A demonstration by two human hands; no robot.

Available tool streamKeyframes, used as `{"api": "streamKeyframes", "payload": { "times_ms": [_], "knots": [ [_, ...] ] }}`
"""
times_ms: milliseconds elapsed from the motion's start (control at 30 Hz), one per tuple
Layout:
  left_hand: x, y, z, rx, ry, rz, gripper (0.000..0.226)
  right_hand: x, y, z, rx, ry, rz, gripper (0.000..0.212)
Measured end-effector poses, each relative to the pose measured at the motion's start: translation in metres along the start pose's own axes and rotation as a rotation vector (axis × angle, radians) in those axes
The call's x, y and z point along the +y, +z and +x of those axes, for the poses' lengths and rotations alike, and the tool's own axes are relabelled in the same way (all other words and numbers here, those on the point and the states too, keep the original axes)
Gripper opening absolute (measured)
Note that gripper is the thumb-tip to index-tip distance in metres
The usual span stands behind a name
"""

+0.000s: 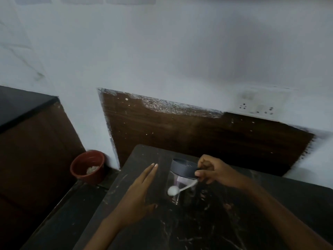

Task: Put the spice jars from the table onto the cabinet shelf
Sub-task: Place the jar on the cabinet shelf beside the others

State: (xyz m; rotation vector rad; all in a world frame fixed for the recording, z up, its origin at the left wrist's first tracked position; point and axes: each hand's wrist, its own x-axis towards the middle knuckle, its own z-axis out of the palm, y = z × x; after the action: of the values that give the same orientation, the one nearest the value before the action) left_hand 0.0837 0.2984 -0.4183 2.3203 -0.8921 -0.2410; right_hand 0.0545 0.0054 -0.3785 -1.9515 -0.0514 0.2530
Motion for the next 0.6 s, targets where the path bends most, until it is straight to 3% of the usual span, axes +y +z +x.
{"api": "streamKeyframes", "payload": {
  "times_ms": [300, 400, 500, 600],
  "knots": [
    [0.13, 0.029, -0.009, -0.118, 0.36, -0.097, 0.119, -0.017, -0.057, -0.133, -0.111, 0.063, 0.117, 0.038],
    [0.167, 0.04, -0.013, -0.198, 0.431, -0.13, 0.122, -0.01, -0.068, -0.169, -0.112, 0.074, 0.191, 0.031],
    [0.191, 0.052, -0.02, -0.229, 0.454, -0.2, 0.123, -0.004, -0.07, -0.2, -0.063, 0.084, 0.218, 0.019],
    [0.208, 0.064, -0.025, -0.206, 0.467, -0.18, 0.123, 0.006, -0.063, -0.231, 0.035, 0.101, 0.279, 0.029]
  ]
}}
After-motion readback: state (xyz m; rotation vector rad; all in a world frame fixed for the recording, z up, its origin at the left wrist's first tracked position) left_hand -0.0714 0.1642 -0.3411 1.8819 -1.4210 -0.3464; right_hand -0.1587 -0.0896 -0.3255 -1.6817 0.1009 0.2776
